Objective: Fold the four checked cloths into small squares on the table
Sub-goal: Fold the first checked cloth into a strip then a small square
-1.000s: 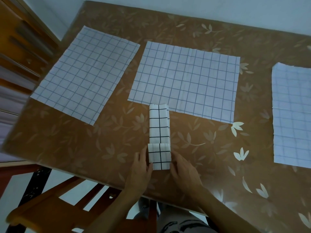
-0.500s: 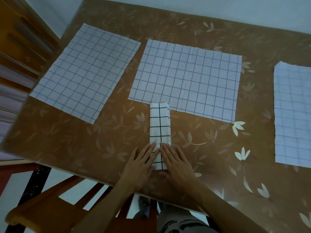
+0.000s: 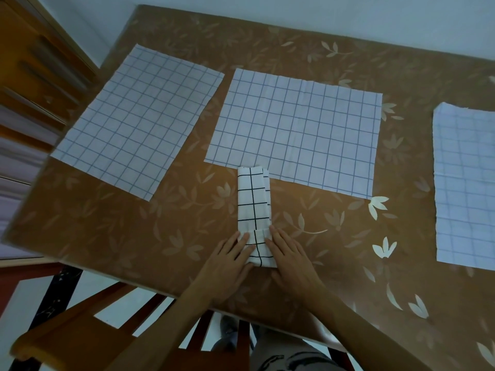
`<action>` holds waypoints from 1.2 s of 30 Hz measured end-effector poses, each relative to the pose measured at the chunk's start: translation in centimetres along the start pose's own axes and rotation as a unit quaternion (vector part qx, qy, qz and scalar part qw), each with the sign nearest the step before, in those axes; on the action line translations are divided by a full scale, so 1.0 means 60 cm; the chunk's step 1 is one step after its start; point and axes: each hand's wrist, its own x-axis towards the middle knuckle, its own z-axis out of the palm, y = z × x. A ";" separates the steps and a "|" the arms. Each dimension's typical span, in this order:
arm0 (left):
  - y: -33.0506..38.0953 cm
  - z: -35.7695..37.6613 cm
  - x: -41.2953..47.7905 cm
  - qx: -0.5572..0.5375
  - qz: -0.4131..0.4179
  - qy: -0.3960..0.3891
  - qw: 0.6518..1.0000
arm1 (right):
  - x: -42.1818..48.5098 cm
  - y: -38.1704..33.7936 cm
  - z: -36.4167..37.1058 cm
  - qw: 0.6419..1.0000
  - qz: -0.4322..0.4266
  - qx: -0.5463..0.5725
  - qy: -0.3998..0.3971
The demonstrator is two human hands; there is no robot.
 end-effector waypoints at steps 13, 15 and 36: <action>0.020 -0.022 -0.010 -0.268 -0.160 0.091 0.946 | -0.009 0.016 -0.045 0.957 0.089 0.276 -0.010; 0.030 -0.032 -0.007 -0.310 -0.202 0.105 0.923 | 0.001 0.014 -0.047 0.949 0.116 0.293 -0.029; 0.042 0.015 0.049 0.098 -0.046 0.103 0.989 | 0.047 0.005 -0.009 0.998 -0.035 -0.028 0.035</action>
